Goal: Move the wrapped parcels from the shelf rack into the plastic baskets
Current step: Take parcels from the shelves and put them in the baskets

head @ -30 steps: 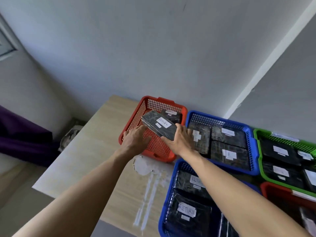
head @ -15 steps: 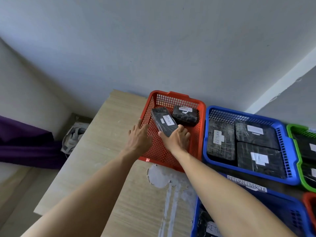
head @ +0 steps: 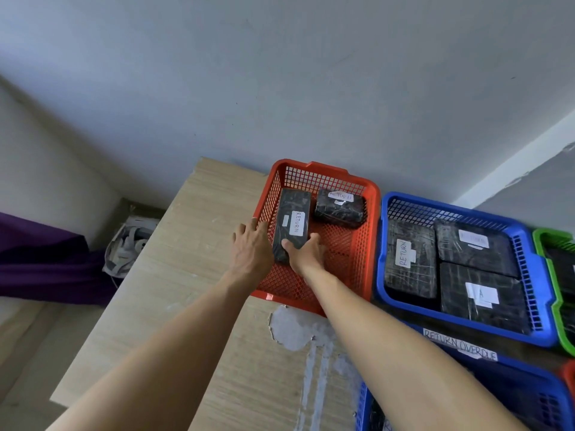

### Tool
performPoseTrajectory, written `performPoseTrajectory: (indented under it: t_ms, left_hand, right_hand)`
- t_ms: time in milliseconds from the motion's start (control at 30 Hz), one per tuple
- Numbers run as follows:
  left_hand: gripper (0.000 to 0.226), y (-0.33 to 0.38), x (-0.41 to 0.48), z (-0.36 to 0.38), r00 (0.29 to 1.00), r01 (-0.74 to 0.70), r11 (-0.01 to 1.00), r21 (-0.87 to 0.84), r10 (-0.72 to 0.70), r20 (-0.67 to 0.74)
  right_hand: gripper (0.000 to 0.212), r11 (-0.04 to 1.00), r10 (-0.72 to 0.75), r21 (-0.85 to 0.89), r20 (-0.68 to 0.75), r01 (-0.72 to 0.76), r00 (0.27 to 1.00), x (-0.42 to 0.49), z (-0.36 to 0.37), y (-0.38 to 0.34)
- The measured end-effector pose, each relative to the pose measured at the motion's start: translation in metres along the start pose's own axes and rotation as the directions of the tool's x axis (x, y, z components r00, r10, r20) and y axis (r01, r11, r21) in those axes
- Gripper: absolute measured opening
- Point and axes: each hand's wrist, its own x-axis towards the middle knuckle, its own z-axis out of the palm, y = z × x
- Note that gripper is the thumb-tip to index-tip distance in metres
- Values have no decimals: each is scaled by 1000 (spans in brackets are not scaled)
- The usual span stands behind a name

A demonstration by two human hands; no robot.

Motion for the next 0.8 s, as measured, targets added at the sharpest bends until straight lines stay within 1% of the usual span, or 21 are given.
performPoseTrajectory:
  t_ms: [67, 167, 300, 367, 433, 467, 567, 667, 800]
  left_hand:
    - [36, -4, -1, 3, 1000, -15, 1000, 8, 16, -12]
    - [40, -6, -2, 4, 999, -29, 1000, 12, 29, -28]
    - [39, -5, -1, 3, 999, -33, 999, 23, 34, -32]
    - [38, -4, -1, 3, 999, -38, 999, 38, 39, -26]
    - [40, -2, -2, 3, 999, -41, 998, 45, 42, -16]
    - [41, 0, -3, 2, 999, -45, 998, 47, 46, -14]
    - [43, 5, -7, 0, 997, -80, 996, 30, 80, 3]
    - [41, 10, -13, -2, 990, -134, 991, 5, 134, 34]
    - [42, 22, -21, -7, 985, -165, 986, -10, 165, 58]
  right_hand:
    - [66, 999, -31, 40, 18, 30, 999, 8, 4, -7]
    - [67, 994, -64, 99, 97, 54, 993, 17, 9, -14]
    - [66, 993, -95, 84, 104, 86, 990, 26, 12, -4]
    - [61, 990, -129, 65, 99, 123, 987, 20, 5, -4]
    - [55, 986, -166, 16, 135, 166, 977, 12, -5, -7]
    - [55, 982, -181, -23, 154, 187, 971, 9, -10, -8]
    - [63, 955, -227, -148, 191, 256, 955, 0, -28, -9]
    - [70, 920, -239, -262, 217, 293, 946, -13, -50, -4]
    - [64, 865, -272, -366, 233, 343, 934, -30, -87, 5]
